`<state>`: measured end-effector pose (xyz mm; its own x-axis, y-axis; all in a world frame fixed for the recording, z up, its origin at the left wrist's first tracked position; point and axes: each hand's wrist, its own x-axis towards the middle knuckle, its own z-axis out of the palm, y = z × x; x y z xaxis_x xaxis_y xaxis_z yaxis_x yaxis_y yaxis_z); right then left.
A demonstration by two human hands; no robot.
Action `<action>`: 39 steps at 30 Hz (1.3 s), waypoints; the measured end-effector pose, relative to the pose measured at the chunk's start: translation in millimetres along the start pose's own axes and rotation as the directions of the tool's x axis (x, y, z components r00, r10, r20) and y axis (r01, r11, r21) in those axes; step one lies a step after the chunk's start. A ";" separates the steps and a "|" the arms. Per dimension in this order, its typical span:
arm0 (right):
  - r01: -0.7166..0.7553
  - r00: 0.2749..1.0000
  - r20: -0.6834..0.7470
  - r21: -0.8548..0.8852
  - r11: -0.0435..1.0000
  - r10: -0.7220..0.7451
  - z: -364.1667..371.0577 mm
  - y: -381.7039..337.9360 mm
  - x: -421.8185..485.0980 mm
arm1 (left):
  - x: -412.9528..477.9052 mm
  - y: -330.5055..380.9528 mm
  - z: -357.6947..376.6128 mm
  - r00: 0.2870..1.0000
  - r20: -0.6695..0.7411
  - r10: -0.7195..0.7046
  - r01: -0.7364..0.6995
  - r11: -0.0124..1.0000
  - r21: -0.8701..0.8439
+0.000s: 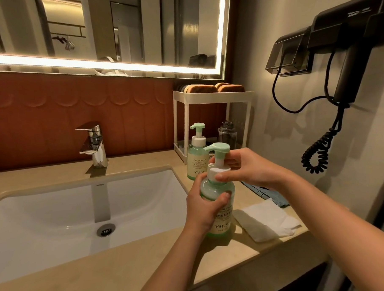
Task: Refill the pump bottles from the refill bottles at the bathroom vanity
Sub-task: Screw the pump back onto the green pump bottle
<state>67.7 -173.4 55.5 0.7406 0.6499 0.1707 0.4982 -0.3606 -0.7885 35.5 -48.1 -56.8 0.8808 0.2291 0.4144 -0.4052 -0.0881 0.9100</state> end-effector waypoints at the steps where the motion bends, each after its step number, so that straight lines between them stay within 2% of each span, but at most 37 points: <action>1: -0.007 1.000 -0.001 0.011 1.000 0.007 1.8 2.4 -0.2 | 0.2 0.1 -0.1 1.000 0.002 -0.001 0.001 1.000 0.001; 6: -0.004 0.999 -0.037 -0.049 0.999 0.003 4.6 -0.6 -0.8 | -0.2 0.1 -0.3 1.000 0.000 0.003 -0.003 1.000 0.014; 9: -0.007 0.988 -0.152 -0.164 0.986 -0.018 15.6 -3.0 2.5 | 0.4 -1.3 -0.2 1.000 0.003 0.005 -0.006 1.000 0.024; 12: -0.073 0.967 -0.252 -0.147 0.987 0.034 33.1 5.7 8.7 | 0.5 -1.8 -0.3 1.000 0.008 -0.006 0.006 0.999 0.034; 14: -0.071 0.976 -0.209 -0.073 0.995 0.054 36.9 9.4 10.8 | 1.5 -1.2 -1.3 0.999 0.030 -0.017 0.016 0.999 0.036; 17: -0.077 0.997 0.007 0.167 0.983 0.077 28.1 1.8 3.0 | 2.0 0.0 -3.3 0.999 0.046 -0.029 0.027 0.999 0.033; 20: -0.083 0.991 0.119 0.218 0.973 0.058 18.3 10.7 -3.7 | 1.0 1.8 -3.5 0.998 0.049 -0.032 0.031 0.999 0.029; 22: -0.034 0.999 0.049 0.210 0.977 0.024 17.1 15.2 -5.3 | 0.9 1.2 -3.1 0.998 0.056 -0.028 0.027 0.999 0.029; 26: 0.019 0.980 -0.199 0.192 0.981 0.020 20.1 10.4 2.5 | 0.3 0.6 -3.0 0.998 0.050 -0.036 0.035 0.999 0.023; 29: -0.075 0.953 -0.277 0.170 0.983 0.121 31.2 9.5 11.4 | 1.7 -1.0 -3.1 0.998 0.045 -0.045 0.043 0.998 0.038; 31: -0.147 0.960 -0.223 0.118 0.982 0.170 35.1 12.4 12.4 | 1.8 -1.3 -3.3 0.997 0.052 -0.050 0.048 0.998 0.045; 36: -0.106 0.993 0.067 0.221 0.969 0.094 23.2 12.2 -3.3 | 1.0 0.7 -3.8 0.998 0.051 -0.047 0.046 0.999 0.030; 39: -0.060 0.995 0.094 0.233 0.971 0.039 13.5 19.7 -12.8 | 0.8 0.8 -4.0 0.998 0.053 -0.042 0.041 0.999 0.028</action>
<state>61.9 -179.8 29.8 0.7141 0.6951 0.0836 0.3343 -0.2335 -0.9131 34.9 -44.1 -55.8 0.9089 0.1810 0.3758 -0.3619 -0.1057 0.9262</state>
